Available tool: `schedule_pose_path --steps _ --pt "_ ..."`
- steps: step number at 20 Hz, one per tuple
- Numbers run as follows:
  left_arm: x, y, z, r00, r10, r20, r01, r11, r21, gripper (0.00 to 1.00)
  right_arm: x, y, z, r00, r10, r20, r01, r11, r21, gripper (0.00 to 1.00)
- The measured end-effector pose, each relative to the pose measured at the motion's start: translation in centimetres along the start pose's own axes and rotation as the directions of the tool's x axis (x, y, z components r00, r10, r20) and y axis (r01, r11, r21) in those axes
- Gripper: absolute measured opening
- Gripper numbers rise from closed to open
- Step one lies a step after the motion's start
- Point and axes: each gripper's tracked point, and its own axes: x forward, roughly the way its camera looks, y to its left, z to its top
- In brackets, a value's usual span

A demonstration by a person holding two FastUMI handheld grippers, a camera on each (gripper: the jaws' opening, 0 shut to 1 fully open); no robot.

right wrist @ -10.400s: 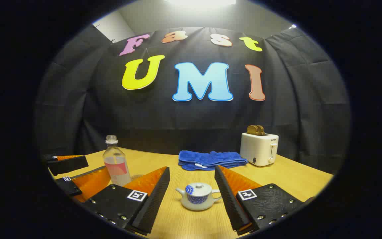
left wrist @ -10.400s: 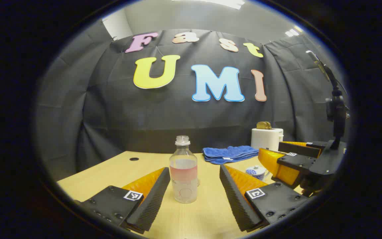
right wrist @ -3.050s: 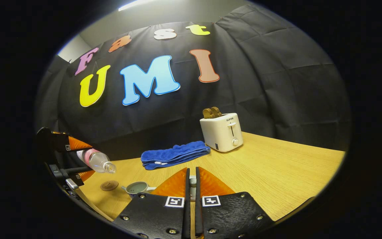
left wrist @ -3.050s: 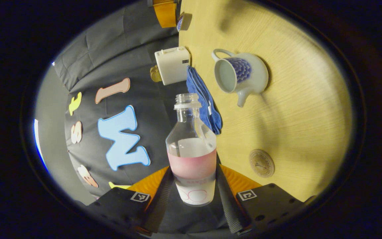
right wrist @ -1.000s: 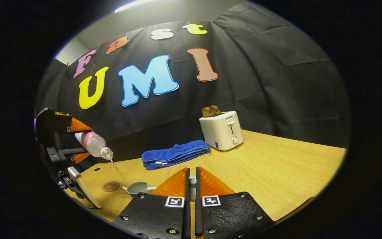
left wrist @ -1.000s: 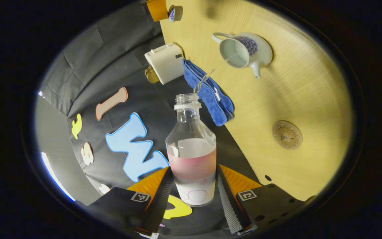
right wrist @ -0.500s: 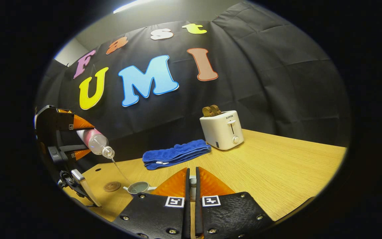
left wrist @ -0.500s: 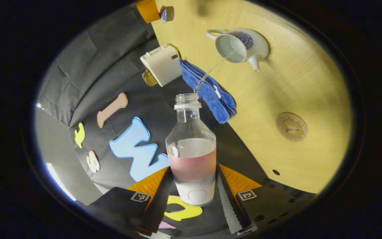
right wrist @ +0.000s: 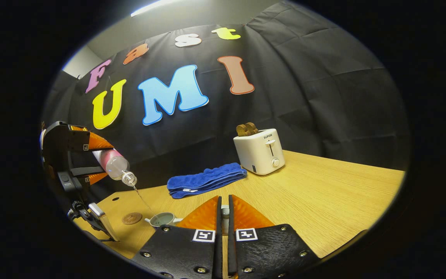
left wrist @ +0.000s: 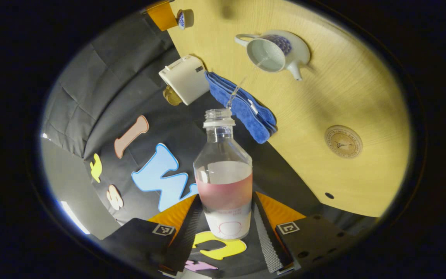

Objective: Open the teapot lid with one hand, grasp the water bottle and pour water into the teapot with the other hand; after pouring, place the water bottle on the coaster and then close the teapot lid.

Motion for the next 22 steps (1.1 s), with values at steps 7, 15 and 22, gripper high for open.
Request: schedule_pose_path --steps 7,15,22 --pt "0.3 0.7 0.3 1.000 0.017 0.001 -0.017 0.998 0.067 0.86 0.0 0.0 0.1 1.000 0.004 -0.003 -0.004 1.000 0.007 0.05" --pt "0.3 0.9 1.0 0.999 0.031 0.019 -0.033 0.997 0.074 0.86 0.1 0.1 -0.3 1.000 0.008 -0.014 -0.008 1.000 0.008 0.05" --pt "0.6 -1.2 2.7 0.998 0.008 0.069 0.004 0.985 -0.174 0.87 0.4 0.8 -0.9 0.999 0.035 -0.034 -0.034 0.999 0.007 0.05"
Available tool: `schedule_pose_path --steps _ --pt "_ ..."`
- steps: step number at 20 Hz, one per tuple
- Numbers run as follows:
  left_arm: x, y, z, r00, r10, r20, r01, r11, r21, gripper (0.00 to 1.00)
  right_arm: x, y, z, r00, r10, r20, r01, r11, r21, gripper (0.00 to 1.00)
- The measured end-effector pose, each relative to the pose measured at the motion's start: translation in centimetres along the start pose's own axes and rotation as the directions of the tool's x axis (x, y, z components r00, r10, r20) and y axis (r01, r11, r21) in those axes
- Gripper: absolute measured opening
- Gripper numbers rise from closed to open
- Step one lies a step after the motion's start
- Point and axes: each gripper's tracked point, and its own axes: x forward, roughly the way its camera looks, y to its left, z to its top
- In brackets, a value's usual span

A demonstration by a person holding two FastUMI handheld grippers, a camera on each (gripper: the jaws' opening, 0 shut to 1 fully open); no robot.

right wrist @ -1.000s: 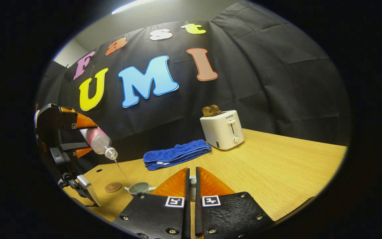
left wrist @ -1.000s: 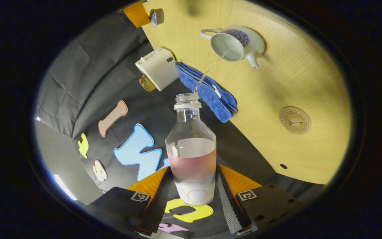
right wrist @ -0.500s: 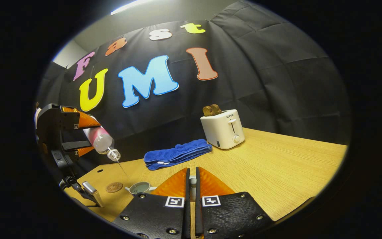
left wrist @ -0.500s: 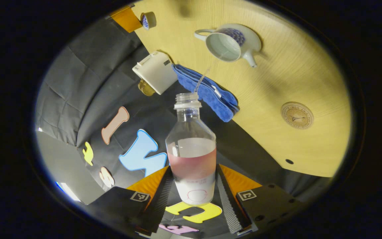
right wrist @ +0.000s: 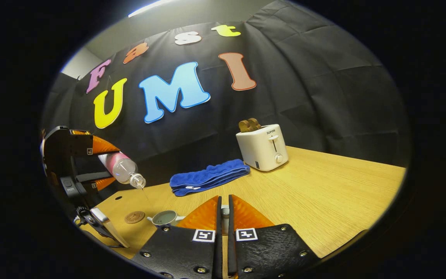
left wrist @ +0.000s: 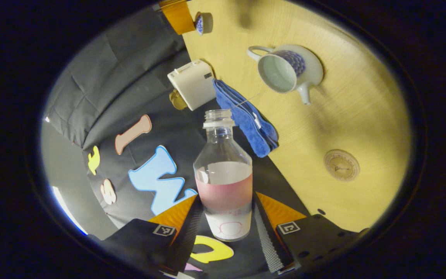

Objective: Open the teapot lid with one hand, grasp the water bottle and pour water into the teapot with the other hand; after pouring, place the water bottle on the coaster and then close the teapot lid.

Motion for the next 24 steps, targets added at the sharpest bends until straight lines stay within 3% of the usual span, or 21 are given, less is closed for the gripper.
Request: schedule_pose_path --steps 3,6,8,11,13,15,19,22,24 --pt "-0.4 -1.5 0.4 1.000 -0.014 0.022 0.017 0.987 -0.161 0.87 0.1 0.6 0.0 1.000 0.018 -0.001 -0.018 1.000 -0.018 0.05" --pt "-0.9 -2.0 1.2 0.999 0.012 0.050 0.004 0.951 -0.310 0.87 0.3 1.0 -0.2 1.000 0.028 -0.002 -0.028 0.998 -0.062 0.05" --pt "-1.1 -3.0 1.1 0.998 0.014 0.057 0.011 0.906 -0.422 0.87 0.4 1.4 -0.3 0.999 0.037 -0.007 -0.038 0.996 -0.084 0.05" --pt "-1.4 -4.3 0.0 0.999 0.023 0.045 0.009 0.798 -0.603 0.87 0.7 2.2 -0.4 0.999 0.044 -0.021 -0.046 0.992 -0.116 0.05" --pt "-1.8 -5.6 -1.0 0.999 0.015 0.033 0.014 0.691 -0.723 0.87 1.0 3.0 -0.6 0.998 0.050 -0.033 -0.054 0.988 -0.144 0.05" --pt "-2.1 -6.9 -2.0 1.000 0.002 0.020 0.015 0.565 -0.825 0.87 1.4 4.0 -0.5 0.998 0.059 -0.037 -0.065 0.984 -0.165 0.05" --pt "-2.3 -9.0 -3.5 1.000 -0.004 -0.003 -0.002 0.279 -0.960 0.87 2.4 7.3 -0.4 0.994 0.099 -0.047 -0.107 0.973 -0.203 0.05" --pt "-2.0 -10.5 -4.6 1.000 -0.010 -0.007 -0.007 0.050 -0.999 0.87 3.2 9.6 -1.1 0.989 0.130 -0.070 -0.143 0.962 -0.231 0.05" --pt "-1.9 -11.1 -5.5 1.000 -0.009 -0.010 -0.010 -0.086 -0.996 0.87 3.9 10.7 -1.5 0.986 0.143 -0.083 -0.159 0.958 -0.239 0.05"
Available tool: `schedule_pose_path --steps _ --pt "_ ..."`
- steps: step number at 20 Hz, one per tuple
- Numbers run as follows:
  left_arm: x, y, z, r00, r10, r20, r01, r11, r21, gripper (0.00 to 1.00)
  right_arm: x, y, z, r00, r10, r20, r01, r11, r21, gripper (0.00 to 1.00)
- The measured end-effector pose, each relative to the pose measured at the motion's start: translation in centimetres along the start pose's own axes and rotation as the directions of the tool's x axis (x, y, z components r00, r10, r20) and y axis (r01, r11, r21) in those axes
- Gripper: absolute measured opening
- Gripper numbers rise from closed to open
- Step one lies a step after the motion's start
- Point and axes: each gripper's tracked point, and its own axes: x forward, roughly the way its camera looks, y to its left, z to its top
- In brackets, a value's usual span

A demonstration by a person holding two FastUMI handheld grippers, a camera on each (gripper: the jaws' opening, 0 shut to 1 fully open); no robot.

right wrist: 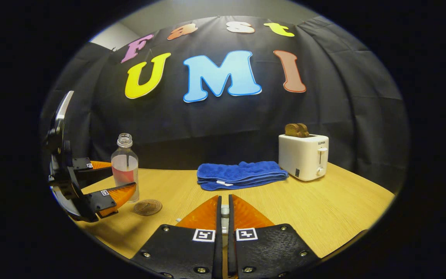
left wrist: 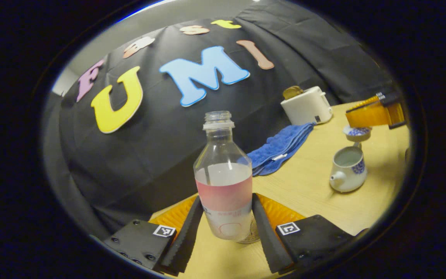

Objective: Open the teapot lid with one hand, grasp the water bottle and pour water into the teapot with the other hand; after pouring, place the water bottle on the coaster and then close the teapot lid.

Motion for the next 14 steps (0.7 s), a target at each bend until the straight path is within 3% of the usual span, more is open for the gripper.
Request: schedule_pose_path --steps 5,14 --pt "0.2 2.2 -0.7 1.000 -0.005 0.023 0.011 0.973 -0.230 0.87 1.4 2.2 -1.3 0.998 0.040 -0.050 -0.041 0.999 -0.015 0.05" --pt "0.5 2.5 -0.8 0.998 -0.037 0.051 0.053 0.931 -0.361 0.86 2.3 2.4 -3.3 0.993 0.043 -0.108 -0.046 0.999 -0.024 0.05"
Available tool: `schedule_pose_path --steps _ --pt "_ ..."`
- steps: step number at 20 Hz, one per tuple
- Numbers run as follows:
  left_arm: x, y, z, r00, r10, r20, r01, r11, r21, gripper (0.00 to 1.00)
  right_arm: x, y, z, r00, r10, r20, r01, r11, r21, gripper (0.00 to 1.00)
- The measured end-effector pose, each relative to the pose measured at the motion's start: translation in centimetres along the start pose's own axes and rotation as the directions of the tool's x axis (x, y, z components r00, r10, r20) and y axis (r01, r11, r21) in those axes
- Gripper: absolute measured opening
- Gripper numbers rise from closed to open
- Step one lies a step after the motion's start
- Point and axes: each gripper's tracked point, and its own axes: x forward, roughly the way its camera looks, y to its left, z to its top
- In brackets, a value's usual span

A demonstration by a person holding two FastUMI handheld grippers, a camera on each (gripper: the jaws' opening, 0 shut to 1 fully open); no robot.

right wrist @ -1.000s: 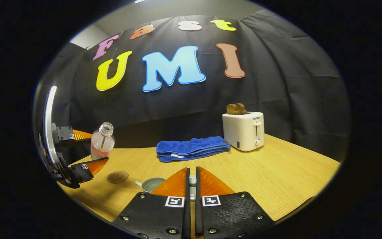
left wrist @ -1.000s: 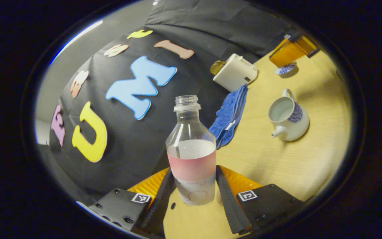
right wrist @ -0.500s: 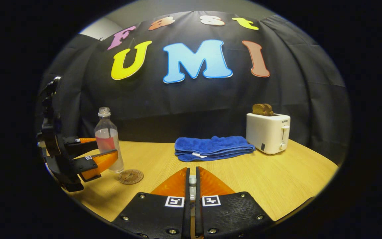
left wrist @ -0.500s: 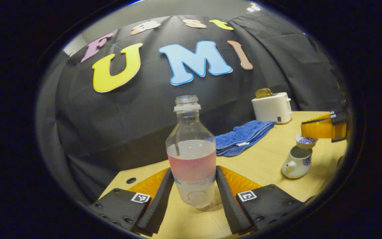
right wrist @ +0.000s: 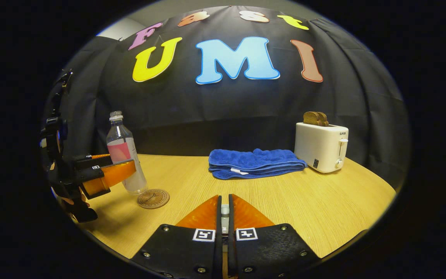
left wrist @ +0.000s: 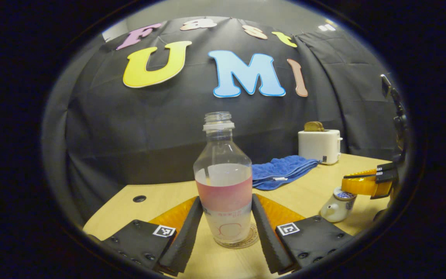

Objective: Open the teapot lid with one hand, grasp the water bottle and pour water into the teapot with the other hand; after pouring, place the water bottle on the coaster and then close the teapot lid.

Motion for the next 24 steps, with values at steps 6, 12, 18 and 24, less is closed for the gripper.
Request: schedule_pose_path --steps 6,12,18,24 --pt "1.1 -0.5 -0.6 1.000 -0.019 -0.001 0.019 0.999 -0.031 0.86 -0.2 0.8 -0.1 0.999 0.054 0.010 -0.054 0.997 0.047 0.22" --pt "2.6 -0.8 -2.0 1.000 -0.011 -0.021 0.011 1.000 -0.026 0.86 -1.6 -1.1 2.3 0.994 -0.006 0.109 0.001 0.999 0.050 0.63" --pt "3.5 -1.4 -2.8 0.999 -0.014 -0.036 0.013 0.999 -0.031 0.86 -2.3 -1.4 3.2 0.990 -0.015 0.137 0.008 0.999 0.052 0.63" --pt "3.9 -1.4 -3.1 0.999 0.007 -0.041 -0.007 1.000 -0.014 0.88 -2.6 -2.2 3.6 0.988 -0.035 0.152 0.024 0.997 0.073 0.63"
